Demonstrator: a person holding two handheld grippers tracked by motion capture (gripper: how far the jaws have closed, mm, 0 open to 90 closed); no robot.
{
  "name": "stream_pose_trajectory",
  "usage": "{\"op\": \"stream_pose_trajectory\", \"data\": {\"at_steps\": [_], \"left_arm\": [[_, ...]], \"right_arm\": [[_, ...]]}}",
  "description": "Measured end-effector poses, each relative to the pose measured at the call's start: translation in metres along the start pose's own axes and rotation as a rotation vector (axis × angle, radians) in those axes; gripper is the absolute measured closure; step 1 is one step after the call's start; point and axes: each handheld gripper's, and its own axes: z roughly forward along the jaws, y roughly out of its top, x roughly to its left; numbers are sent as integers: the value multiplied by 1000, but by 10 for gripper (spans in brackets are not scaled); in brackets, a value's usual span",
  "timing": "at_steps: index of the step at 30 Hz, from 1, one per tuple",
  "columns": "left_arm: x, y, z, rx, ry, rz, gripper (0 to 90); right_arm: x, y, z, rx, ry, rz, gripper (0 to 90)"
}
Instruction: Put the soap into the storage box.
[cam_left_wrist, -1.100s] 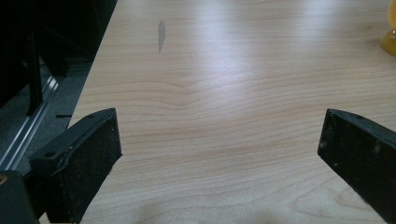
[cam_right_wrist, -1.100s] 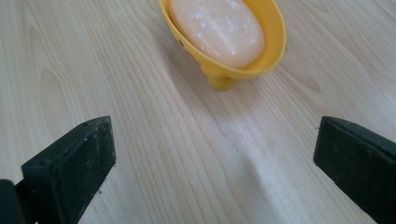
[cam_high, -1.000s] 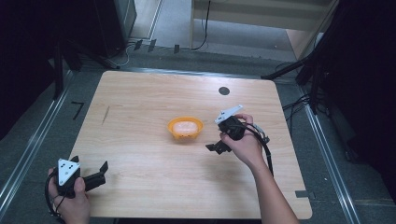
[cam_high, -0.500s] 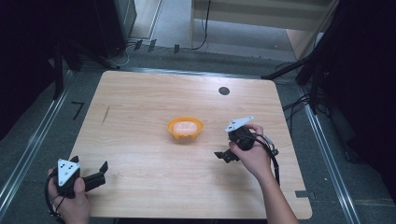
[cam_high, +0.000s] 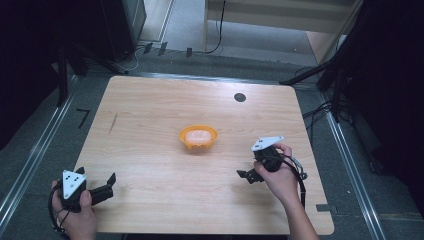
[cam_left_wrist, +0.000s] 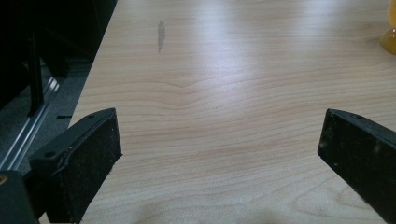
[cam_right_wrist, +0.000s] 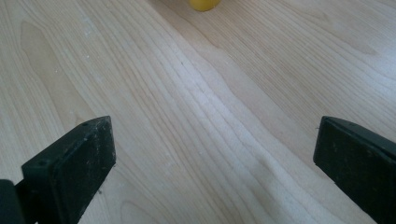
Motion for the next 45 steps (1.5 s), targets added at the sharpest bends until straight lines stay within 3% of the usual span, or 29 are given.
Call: {"op": "stream_pose_trajectory", "data": {"at_steps": [20,45], "left_arm": [[-1,0,0,7,7,12,0],[-2,0,0,7,8,19,0]], "right_arm": [[-11,-47,-21,-64,-57,86,0],[-14,-107,-41,-159,-145,187,0]]}}
